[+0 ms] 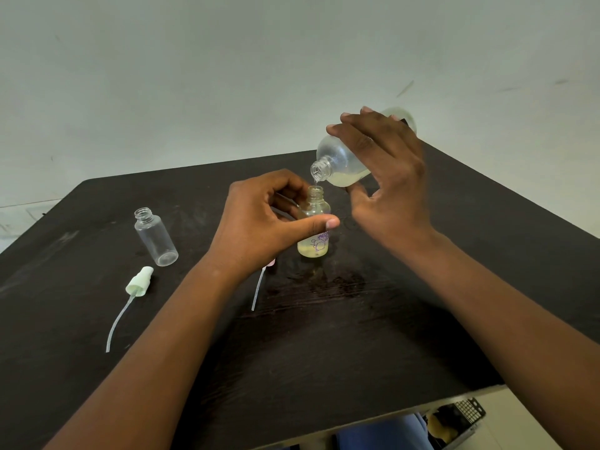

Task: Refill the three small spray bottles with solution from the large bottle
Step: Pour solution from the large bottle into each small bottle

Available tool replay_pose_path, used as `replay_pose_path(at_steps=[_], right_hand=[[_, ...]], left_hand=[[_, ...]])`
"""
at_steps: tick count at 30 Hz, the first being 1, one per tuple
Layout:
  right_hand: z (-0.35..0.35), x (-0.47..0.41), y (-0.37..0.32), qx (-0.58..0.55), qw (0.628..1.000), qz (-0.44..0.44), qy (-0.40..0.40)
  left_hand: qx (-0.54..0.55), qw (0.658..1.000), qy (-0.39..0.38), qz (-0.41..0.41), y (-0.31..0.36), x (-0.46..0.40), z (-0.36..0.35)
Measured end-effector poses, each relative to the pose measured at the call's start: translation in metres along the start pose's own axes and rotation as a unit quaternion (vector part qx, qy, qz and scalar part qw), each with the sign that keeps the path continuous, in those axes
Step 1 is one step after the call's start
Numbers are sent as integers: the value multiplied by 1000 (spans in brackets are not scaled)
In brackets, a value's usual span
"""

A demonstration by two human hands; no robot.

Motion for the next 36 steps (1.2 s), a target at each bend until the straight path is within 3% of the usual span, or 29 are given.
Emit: replay_pose_path(at_steps=[36], right_hand=[[1,-1,0,-1,1000,2,7]], left_hand=[[-3,1000,2,-2,-1,0,1]])
Point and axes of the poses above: each hand's wrist, its own x-axis away from the middle knuckle, its own z-axis out of the back of the hand, y = z × x, the point moved 4 cm from there along -x, towards the middle knuckle, and after that the axes turned 5 degrees about -z, right-handed, at the moved point
